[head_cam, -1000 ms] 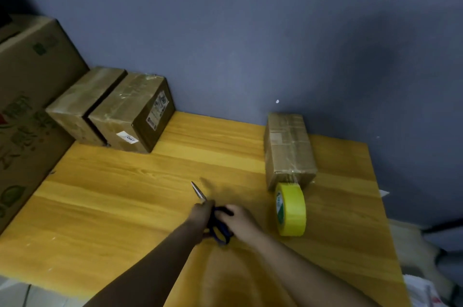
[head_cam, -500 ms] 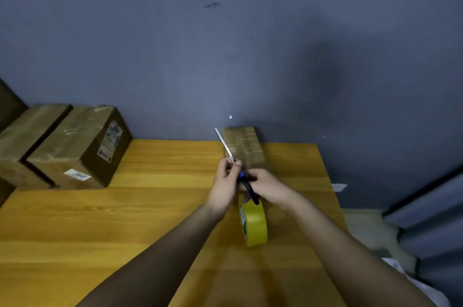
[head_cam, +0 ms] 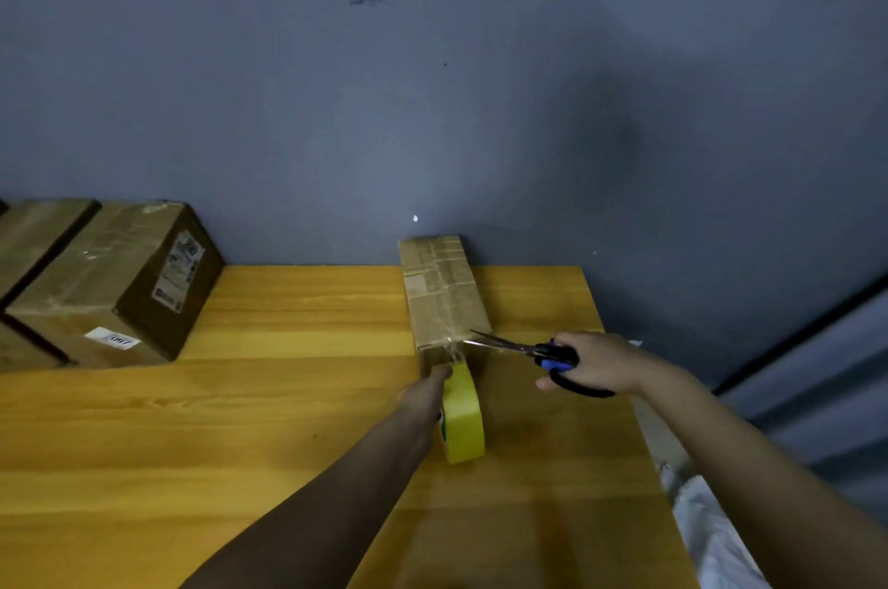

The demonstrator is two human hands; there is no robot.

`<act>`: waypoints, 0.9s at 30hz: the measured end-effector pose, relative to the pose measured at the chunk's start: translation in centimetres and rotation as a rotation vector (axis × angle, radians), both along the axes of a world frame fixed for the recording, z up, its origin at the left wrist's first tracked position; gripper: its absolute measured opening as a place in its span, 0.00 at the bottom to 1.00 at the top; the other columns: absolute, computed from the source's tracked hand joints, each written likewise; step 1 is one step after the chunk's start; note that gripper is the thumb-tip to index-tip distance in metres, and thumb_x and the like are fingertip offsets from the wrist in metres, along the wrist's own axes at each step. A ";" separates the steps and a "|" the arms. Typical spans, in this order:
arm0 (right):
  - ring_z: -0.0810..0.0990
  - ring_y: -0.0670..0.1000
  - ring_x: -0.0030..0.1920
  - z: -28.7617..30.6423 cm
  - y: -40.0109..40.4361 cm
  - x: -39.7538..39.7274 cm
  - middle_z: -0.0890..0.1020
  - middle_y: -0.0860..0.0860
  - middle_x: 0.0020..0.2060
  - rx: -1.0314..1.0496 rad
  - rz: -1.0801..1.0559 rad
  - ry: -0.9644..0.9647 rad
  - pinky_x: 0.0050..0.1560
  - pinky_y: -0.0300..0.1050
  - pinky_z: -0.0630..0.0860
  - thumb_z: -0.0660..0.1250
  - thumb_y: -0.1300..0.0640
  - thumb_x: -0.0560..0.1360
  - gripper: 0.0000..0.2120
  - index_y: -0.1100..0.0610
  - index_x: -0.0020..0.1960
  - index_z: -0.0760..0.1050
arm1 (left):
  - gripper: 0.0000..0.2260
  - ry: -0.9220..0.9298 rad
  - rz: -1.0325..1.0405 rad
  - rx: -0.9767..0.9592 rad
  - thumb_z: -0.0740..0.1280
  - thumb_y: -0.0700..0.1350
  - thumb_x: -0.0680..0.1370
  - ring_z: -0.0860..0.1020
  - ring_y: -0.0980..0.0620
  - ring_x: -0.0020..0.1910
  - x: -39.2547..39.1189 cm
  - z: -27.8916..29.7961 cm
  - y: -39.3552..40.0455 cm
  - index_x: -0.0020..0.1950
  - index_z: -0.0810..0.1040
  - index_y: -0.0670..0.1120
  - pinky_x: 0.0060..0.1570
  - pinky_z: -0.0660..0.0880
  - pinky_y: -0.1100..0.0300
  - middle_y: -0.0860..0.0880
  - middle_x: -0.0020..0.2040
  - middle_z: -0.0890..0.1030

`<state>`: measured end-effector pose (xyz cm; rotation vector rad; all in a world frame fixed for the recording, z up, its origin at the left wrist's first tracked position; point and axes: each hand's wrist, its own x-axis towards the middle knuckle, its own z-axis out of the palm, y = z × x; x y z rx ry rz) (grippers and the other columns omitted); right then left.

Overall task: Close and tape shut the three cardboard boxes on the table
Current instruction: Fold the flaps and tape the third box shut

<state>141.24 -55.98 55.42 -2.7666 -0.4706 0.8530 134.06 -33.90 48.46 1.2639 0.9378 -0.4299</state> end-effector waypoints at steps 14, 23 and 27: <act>0.76 0.50 0.49 -1.5 0.8 1.8 0.77 0.47 0.48 -0.174 0.191 0.039 0.45 0.44 0.68 0.64 0.29 0.69 0.25 0.48 0.53 0.72 | 0.21 -0.058 0.027 -0.107 0.66 0.54 0.78 0.77 0.38 0.55 -1.2 -1.8 -2.1 0.64 0.72 0.41 0.57 0.75 0.46 0.38 0.58 0.78; 0.77 0.51 0.46 -2.7 2.3 4.0 0.77 0.47 0.44 -0.096 0.196 0.166 0.42 0.45 0.69 0.68 0.31 0.67 0.24 0.48 0.51 0.73 | 0.20 -0.077 0.024 -0.047 0.65 0.54 0.78 0.76 0.40 0.57 -1.5 -1.6 -2.2 0.65 0.71 0.43 0.61 0.73 0.45 0.40 0.58 0.77; 0.74 0.48 0.42 -3.1 3.3 4.9 0.76 0.47 0.42 -0.036 0.213 0.249 0.41 0.44 0.68 0.70 0.35 0.69 0.19 0.48 0.48 0.73 | 0.20 -0.071 0.004 -0.050 0.64 0.54 0.79 0.76 0.41 0.57 -1.4 -2.0 -2.1 0.66 0.70 0.44 0.60 0.73 0.47 0.41 0.59 0.77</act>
